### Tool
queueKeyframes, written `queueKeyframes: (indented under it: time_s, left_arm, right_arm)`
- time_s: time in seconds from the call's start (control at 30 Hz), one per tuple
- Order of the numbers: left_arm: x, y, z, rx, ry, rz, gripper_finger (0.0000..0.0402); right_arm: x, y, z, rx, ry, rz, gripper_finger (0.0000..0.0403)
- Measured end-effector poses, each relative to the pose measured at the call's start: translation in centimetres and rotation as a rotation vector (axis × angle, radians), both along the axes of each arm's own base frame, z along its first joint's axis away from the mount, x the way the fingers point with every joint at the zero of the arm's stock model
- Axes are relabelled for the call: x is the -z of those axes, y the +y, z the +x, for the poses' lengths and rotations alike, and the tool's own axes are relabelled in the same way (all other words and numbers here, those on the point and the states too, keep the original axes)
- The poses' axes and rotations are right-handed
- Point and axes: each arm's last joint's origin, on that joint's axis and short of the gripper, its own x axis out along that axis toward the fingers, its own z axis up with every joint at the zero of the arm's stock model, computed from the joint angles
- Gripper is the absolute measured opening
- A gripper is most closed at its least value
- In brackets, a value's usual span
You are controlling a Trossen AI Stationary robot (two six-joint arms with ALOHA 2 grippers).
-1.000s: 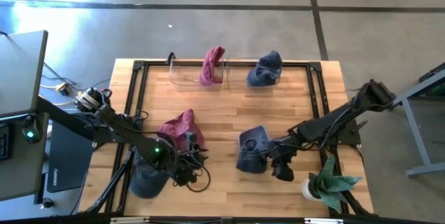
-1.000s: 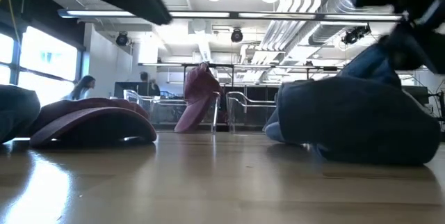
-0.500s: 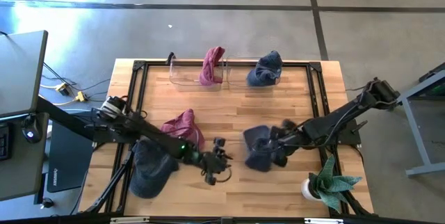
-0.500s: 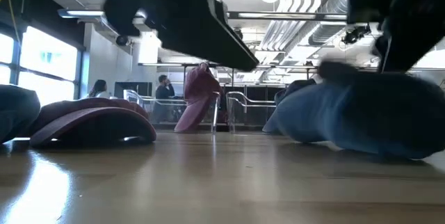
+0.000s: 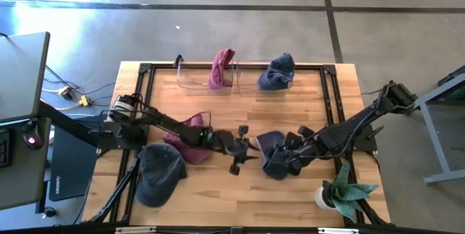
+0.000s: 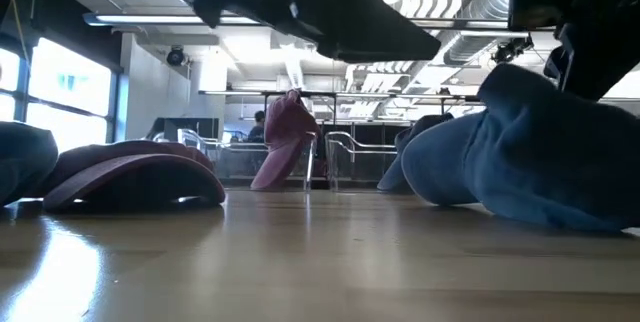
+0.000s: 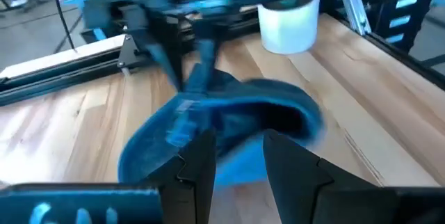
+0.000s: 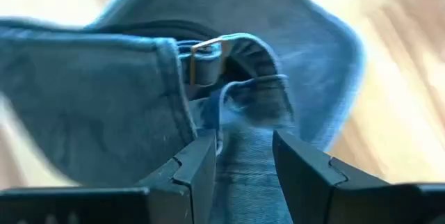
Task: Pick & Place hat
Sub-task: Put the right blue cap into the right transparent bin
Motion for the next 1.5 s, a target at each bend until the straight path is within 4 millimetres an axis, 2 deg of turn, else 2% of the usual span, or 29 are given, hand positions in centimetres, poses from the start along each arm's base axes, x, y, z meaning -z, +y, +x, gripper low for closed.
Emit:
queueKeyframes:
  time_s: [0.17, 0.23, 0.33, 0.4, 0.5, 0.6, 0.67, 0.7, 0.83, 0.9, 1.0, 1.07, 1.17, 1.3, 1.37, 1.5]
  left_arm:
    - [-1.4, 1.7, 1.7, 0.080, -0.047, -0.049, 0.0117]
    - [-0.3, 2.1, 3.2, 0.084, -0.024, -0.055, 0.0117]
    - [2.1, 2.0, 4.3, 0.119, 0.141, -0.059, 0.0117]
    - [2.5, 1.7, 5.8, 0.144, 0.159, -0.050, 0.0117]
    - [3.6, 1.3, 6.0, 0.140, 0.325, -0.022, 0.0117]
    - [4.0, 1.0, 6.6, 0.153, 0.371, 0.033, 0.0117]
    - [4.7, 0.8, 6.1, 0.124, 0.442, 0.072, 0.0117]
    - [4.7, 0.8, 5.7, 0.110, 0.469, 0.097, 0.0117]
    - [2.3, 0.0, 4.9, 0.045, 0.447, 0.197, 0.0117]
    - [1.5, -0.4, 3.8, 0.017, 0.493, 0.241, 0.0117]
    - [0.0, -0.6, 4.0, -0.022, 0.416, 0.258, 0.0117]
    - [-1.2, -0.9, 3.1, -0.019, 0.425, 0.260, 0.0117]
    - [-2.9, -1.6, 3.4, 0.023, 0.310, 0.216, 0.0117]
    - [-2.4, -1.9, 3.7, 0.053, 0.285, 0.201, 0.0117]
    - [-2.2, -2.0, 4.6, 0.094, 0.218, 0.162, 0.0117]
    - [-0.7, -2.3, 5.5, 0.186, 0.170, 0.110, 0.0117]
  right_arm:
    - [0.8, 1.1, 0.4, -0.179, -0.076, 0.081, 0.0138]
    - [1.7, 1.3, 0.5, -0.222, -0.127, 0.118, 0.0138]
    - [3.3, 1.0, 0.0, -0.212, -0.149, 0.132, 0.0138]
    - [4.2, 0.5, -0.5, -0.165, -0.132, 0.098, 0.0138]
    - [4.5, 0.2, -0.9, -0.095, -0.105, 0.097, 0.0138]
    - [4.4, 0.4, -1.2, -0.059, -0.039, 0.138, 0.0138]
    - [4.1, 0.7, -1.6, -0.035, 0.006, 0.149, 0.0138]
    - [4.0, 0.9, -1.7, -0.019, 0.015, 0.153, 0.0138]
    - [3.9, 1.4, -2.6, 0.000, 0.071, 0.142, 0.0138]
    - [3.2, 2.1, -2.4, -0.018, 0.037, 0.139, 0.0138]
    - [1.8, 3.2, -2.0, -0.066, -0.035, 0.135, 0.0138]
    - [1.1, 3.7, -1.8, -0.099, -0.072, 0.116, 0.0138]
    - [0.3, 4.2, -1.6, -0.118, -0.103, 0.128, 0.0138]
    - [1.0, 4.1, -2.0, -0.127, -0.052, 0.159, 0.0138]
    - [1.5, 4.1, -2.1, -0.141, -0.031, 0.166, 0.0138]
    - [2.7, 4.1, -2.0, -0.156, 0.016, 0.174, 0.0138]
